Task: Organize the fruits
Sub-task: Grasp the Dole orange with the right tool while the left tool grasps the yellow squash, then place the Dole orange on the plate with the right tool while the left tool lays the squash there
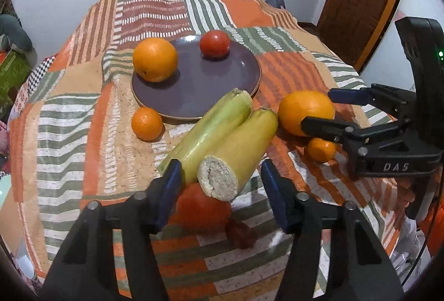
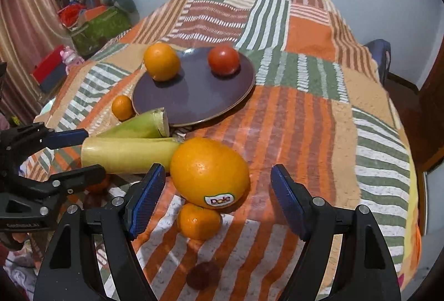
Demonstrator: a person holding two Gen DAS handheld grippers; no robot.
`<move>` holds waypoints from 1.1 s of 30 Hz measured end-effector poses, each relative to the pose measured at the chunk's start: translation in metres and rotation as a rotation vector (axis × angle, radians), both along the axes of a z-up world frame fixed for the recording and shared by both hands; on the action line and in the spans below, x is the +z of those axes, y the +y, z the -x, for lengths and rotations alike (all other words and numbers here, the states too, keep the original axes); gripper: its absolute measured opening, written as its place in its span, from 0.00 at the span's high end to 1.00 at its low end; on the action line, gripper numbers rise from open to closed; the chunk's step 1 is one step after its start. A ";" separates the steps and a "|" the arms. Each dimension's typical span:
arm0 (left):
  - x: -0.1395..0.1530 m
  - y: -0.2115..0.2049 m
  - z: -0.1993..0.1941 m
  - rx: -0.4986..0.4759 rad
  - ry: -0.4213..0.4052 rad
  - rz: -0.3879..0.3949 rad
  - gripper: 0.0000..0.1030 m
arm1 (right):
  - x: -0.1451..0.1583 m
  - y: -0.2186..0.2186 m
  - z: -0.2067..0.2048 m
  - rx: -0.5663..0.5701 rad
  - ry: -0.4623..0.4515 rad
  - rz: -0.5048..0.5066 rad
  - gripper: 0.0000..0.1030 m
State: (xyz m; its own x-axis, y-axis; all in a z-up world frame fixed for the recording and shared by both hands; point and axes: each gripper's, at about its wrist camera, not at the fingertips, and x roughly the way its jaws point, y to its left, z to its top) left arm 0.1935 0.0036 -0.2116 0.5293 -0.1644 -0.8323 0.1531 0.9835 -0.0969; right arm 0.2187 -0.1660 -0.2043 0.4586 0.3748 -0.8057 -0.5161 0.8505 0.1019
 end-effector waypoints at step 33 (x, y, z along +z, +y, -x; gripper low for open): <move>-0.016 -0.050 -0.024 -0.142 0.183 0.037 0.66 | 0.018 -0.058 0.018 -0.120 -0.035 -0.037 0.40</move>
State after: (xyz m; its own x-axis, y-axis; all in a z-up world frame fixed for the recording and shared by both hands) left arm 0.2177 -0.0464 -0.2271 0.3393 -0.2589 -0.9043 0.2661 0.9485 -0.1717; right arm 0.2007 -0.2242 -0.1865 0.5298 0.3447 -0.7749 -0.4147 0.9023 0.1179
